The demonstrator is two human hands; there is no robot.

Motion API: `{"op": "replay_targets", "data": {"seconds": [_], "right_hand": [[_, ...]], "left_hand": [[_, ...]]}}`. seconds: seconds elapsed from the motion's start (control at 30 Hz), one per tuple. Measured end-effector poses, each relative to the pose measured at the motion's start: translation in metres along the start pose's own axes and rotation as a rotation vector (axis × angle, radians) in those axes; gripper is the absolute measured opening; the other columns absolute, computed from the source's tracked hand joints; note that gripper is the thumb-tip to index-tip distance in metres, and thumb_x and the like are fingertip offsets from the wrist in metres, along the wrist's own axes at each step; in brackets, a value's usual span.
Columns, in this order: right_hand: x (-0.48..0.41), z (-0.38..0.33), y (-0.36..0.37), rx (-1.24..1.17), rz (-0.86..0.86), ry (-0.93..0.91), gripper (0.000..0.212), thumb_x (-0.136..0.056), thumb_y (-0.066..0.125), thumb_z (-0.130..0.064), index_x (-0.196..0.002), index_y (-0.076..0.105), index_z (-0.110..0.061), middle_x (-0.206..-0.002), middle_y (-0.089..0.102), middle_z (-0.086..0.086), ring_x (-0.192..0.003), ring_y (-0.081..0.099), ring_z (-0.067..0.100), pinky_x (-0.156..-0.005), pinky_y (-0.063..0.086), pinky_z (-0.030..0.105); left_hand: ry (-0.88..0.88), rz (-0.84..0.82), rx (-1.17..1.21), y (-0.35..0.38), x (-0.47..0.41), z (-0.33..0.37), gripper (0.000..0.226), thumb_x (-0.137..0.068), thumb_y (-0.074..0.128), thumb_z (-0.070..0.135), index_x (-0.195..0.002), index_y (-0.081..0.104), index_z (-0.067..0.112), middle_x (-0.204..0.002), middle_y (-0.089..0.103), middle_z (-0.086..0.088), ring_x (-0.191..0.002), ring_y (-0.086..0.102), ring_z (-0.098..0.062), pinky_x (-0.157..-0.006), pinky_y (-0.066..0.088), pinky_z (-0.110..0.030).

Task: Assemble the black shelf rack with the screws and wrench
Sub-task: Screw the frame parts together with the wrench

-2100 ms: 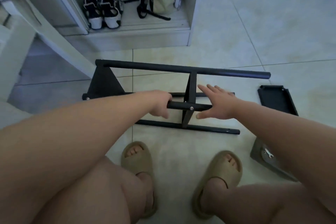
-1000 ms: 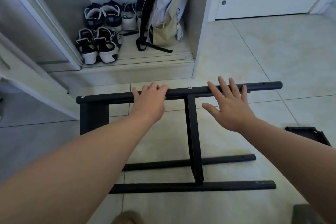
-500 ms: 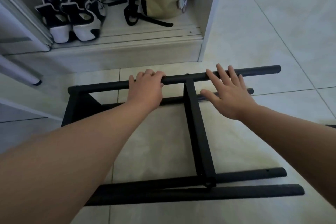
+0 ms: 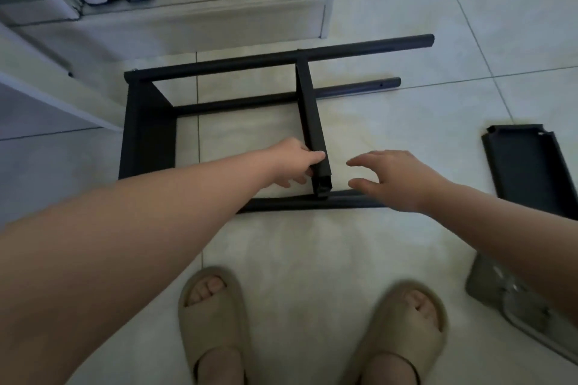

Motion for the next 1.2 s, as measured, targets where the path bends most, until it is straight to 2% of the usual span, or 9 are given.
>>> {"op": "replay_targets", "data": {"seconds": [0.13,0.27,0.37,0.6,0.7,0.87,0.97,1.07,1.2], "right_hand": [[0.007,0.004,0.032,0.165,-0.046,-0.004,0.049,-0.100,0.048,-0.050,-0.146,0.047,-0.033,-0.138,0.059,-0.006,-0.127,0.053,0.023,-0.113,0.029,0.040],[-0.001,0.000,0.055,0.211,-0.070,-0.035,0.037,-0.102,0.046,-0.042,-0.136,0.054,-0.033,-0.124,0.061,-0.005,-0.114,0.058,0.024,-0.107,0.030,0.042],[-0.004,0.000,0.061,0.267,-0.051,-0.062,0.034,-0.104,0.046,-0.041,-0.135,0.056,-0.033,-0.124,0.058,-0.004,-0.113,0.058,0.024,-0.104,0.031,0.040],[-0.008,0.011,0.073,0.343,-0.100,-0.040,0.039,-0.103,0.049,-0.043,-0.141,0.048,-0.031,-0.129,0.055,-0.005,-0.123,0.052,0.024,-0.108,0.030,0.042],[-0.011,0.010,0.073,0.369,-0.087,-0.032,0.035,-0.104,0.048,-0.040,-0.137,0.050,-0.028,-0.126,0.056,-0.004,-0.120,0.053,0.025,-0.108,0.031,0.041],[-0.003,0.009,0.062,0.375,-0.030,-0.040,0.031,-0.105,0.045,-0.040,-0.134,0.051,-0.028,-0.122,0.053,-0.004,-0.113,0.053,0.024,-0.101,0.033,0.038],[0.010,0.009,0.047,0.352,0.032,-0.038,0.031,-0.105,0.045,-0.040,-0.133,0.052,-0.031,-0.120,0.052,-0.007,-0.110,0.052,0.022,-0.102,0.030,0.037],[0.021,0.006,0.032,0.339,0.089,-0.031,0.030,-0.105,0.045,-0.040,-0.132,0.053,-0.032,-0.120,0.052,-0.008,-0.111,0.051,0.021,-0.107,0.026,0.038],[0.022,0.005,0.009,0.313,0.173,-0.019,0.029,-0.103,0.049,-0.038,-0.130,0.057,-0.032,-0.120,0.055,-0.007,-0.112,0.051,0.023,-0.110,0.023,0.041]], "left_hand": [[-0.003,-0.021,0.011,0.019,0.006,0.001,0.033,-0.100,0.057,0.035,-0.123,0.058,0.012,-0.115,0.070,-0.006,-0.099,0.070,-0.019,-0.093,0.055,-0.039],[-0.001,-0.011,0.013,0.021,0.001,0.003,0.020,-0.099,0.060,0.028,-0.111,0.056,0.012,-0.105,0.071,-0.006,-0.088,0.070,-0.016,-0.082,0.053,-0.034],[0.004,-0.018,0.015,0.018,-0.001,0.000,0.011,-0.099,0.060,0.026,-0.099,0.055,0.016,-0.097,0.070,-0.002,-0.083,0.069,-0.012,-0.081,0.052,-0.033],[-0.004,-0.049,0.030,0.016,-0.002,-0.003,0.020,-0.099,0.061,0.026,-0.112,0.057,0.012,-0.100,0.071,-0.001,-0.084,0.070,-0.009,-0.079,0.054,-0.031],[-0.005,-0.046,0.024,0.015,-0.001,-0.004,0.017,-0.100,0.060,0.026,-0.108,0.056,0.013,-0.108,0.071,-0.003,-0.086,0.070,-0.010,-0.082,0.053,-0.033],[-0.015,-0.041,-0.019,0.013,-0.001,-0.008,0.032,-0.099,0.061,0.029,-0.123,0.055,0.007,-0.112,0.071,-0.004,-0.093,0.070,-0.011,-0.075,0.052,-0.030],[-0.016,-0.049,-0.062,0.011,0.001,-0.008,0.034,-0.099,0.061,0.033,-0.124,0.055,0.011,-0.116,0.070,-0.001,-0.098,0.069,-0.011,-0.079,0.050,-0.031],[-0.005,-0.048,-0.117,0.007,0.002,-0.006,0.019,-0.099,0.060,0.036,-0.108,0.059,0.020,-0.112,0.070,0.004,-0.096,0.068,-0.009,-0.082,0.047,-0.033],[0.018,-0.017,-0.158,0.003,0.001,-0.003,0.014,-0.097,0.063,0.035,-0.092,0.062,0.022,-0.105,0.071,0.002,-0.093,0.065,-0.016,-0.073,0.044,-0.028]]}}
Point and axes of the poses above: each hand's wrist, its own x-axis away from the middle knuckle, its own y-axis out of the palm, z = x × y, the point moved 8 cm from there along -x, towards the middle knuckle
